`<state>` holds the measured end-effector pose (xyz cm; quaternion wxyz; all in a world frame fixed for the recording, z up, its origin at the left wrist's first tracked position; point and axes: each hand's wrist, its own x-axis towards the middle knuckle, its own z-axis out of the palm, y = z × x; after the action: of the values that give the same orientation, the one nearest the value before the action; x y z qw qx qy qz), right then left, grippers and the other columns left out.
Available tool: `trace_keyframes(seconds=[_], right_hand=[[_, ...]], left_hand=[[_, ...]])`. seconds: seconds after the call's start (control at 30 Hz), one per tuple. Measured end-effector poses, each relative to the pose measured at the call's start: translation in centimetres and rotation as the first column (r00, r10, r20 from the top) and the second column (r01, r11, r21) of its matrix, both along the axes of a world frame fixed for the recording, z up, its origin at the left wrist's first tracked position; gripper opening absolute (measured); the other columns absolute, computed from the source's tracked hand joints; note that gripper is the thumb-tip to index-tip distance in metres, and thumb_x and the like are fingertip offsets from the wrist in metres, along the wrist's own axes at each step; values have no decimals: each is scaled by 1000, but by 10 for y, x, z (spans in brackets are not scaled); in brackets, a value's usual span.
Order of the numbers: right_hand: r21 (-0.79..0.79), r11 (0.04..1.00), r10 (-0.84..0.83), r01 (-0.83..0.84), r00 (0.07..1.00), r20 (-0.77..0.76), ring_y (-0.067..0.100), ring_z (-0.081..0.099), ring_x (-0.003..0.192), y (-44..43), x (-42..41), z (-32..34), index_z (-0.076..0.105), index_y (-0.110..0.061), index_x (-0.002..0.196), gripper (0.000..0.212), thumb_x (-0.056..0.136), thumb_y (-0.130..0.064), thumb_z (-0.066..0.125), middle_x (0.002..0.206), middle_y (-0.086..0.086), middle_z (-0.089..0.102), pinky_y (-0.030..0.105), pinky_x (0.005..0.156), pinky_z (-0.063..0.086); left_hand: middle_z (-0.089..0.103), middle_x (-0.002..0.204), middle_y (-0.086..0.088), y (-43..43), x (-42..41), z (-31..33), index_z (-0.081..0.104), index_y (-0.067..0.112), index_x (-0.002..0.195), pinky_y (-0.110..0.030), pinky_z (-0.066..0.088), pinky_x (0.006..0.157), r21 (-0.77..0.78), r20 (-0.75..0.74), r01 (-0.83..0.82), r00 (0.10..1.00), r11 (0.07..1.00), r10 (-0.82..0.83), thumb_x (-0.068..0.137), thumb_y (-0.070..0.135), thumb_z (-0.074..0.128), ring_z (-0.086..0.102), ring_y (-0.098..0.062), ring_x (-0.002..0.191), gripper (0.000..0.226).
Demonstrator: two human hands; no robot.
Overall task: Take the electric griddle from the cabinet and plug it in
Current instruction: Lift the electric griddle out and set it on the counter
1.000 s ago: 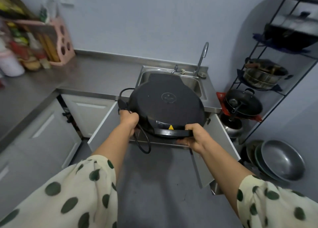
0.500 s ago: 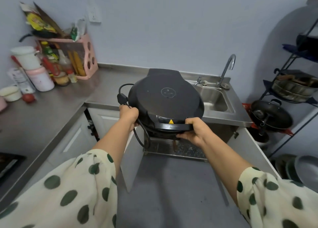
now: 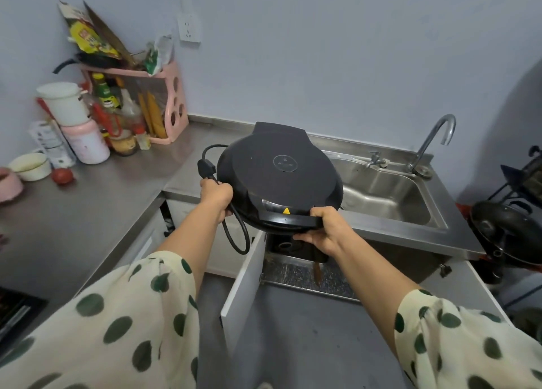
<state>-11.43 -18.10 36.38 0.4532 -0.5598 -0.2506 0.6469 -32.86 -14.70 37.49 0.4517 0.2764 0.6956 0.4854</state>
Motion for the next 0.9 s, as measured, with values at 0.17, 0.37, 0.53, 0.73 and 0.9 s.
trace_keyframes(seconds=[0.17,0.37,0.53,0.73,0.9], right_hand=[[3,1000,20,-20,1000,-21,35,60,107,63,-24,1,55,-5,109,41,72,4,42,119,19,60,57,85,52],[8,998,67,-67,996,-62,35,61,104,118,-47,-7,57,-5,99,33,80,7,34,113,18,62,54,76,54],[-32,999,40,-41,999,-37,39,59,116,157,-69,-20,56,0,112,40,78,7,37,125,21,60,58,87,52],[-81,996,-46,48,999,25,38,62,107,202,-107,-46,55,0,115,56,60,0,50,123,22,59,62,87,50],[-119,988,-89,95,995,55,35,64,97,238,-136,-65,55,-1,117,54,63,-2,50,109,16,61,54,84,54]], left_hand=[[50,131,-15,59,-22,0,28,12,140,-38,51,69,-25,2,-50,999,998,50,93,-4,36,51,-28,97,50],[52,128,-15,115,-48,-13,33,15,136,-42,53,75,-50,10,-94,995,994,95,93,-1,37,55,-32,109,46],[55,124,-15,157,-72,-32,36,14,133,-42,55,75,-84,7,-81,997,993,82,93,0,39,55,-29,101,43],[56,123,-15,207,-106,-58,37,11,135,-47,55,84,-158,26,-48,998,986,53,94,-3,39,57,-31,106,44],[53,116,-12,256,-135,-79,35,12,137,-47,56,82,-204,-1,9,1000,979,-9,93,-1,39,56,-31,103,46]])
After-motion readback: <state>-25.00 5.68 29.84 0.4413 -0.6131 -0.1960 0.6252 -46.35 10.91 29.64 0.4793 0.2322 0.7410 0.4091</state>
